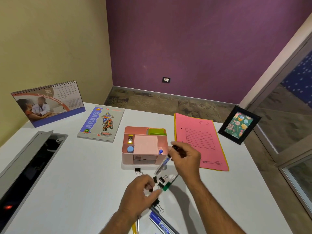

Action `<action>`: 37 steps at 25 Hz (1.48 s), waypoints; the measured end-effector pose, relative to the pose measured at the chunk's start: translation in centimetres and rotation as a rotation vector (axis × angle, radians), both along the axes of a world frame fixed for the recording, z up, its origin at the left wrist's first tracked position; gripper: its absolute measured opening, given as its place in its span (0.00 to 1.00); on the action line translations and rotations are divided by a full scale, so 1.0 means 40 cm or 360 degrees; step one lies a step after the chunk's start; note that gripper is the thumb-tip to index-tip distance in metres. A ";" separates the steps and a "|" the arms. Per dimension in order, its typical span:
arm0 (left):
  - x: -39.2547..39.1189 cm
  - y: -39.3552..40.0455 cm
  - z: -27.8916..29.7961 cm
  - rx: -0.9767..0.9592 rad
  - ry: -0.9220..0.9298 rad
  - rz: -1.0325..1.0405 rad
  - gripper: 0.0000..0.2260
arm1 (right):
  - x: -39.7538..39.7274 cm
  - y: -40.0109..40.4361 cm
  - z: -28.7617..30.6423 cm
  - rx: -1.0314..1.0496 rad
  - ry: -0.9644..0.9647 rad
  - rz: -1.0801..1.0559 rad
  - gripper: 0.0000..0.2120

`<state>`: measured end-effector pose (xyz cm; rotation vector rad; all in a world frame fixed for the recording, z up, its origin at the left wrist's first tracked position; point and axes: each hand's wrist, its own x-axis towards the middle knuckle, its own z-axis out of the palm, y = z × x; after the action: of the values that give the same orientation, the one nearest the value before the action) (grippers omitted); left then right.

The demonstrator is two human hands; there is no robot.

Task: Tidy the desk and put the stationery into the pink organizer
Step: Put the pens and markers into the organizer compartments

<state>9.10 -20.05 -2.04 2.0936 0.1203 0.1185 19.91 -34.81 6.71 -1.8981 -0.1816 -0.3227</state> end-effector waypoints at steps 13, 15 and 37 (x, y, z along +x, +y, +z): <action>-0.080 0.008 -0.054 0.1361 -0.0085 -0.1088 0.13 | 0.077 -0.015 -0.078 -0.0857 -0.0270 -0.0039 0.13; -0.073 0.007 -0.042 0.1315 -0.0003 -0.1048 0.14 | 0.071 -0.014 -0.098 -0.0922 -0.0163 -0.0021 0.10; 0.031 -0.019 0.110 -0.0320 0.0073 0.0116 0.10 | -0.047 -0.057 -0.112 -0.0882 0.0581 0.1030 0.17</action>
<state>10.35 -20.82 2.34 1.8921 0.2274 0.0979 18.04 -37.08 2.21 -2.2672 -0.6686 0.5633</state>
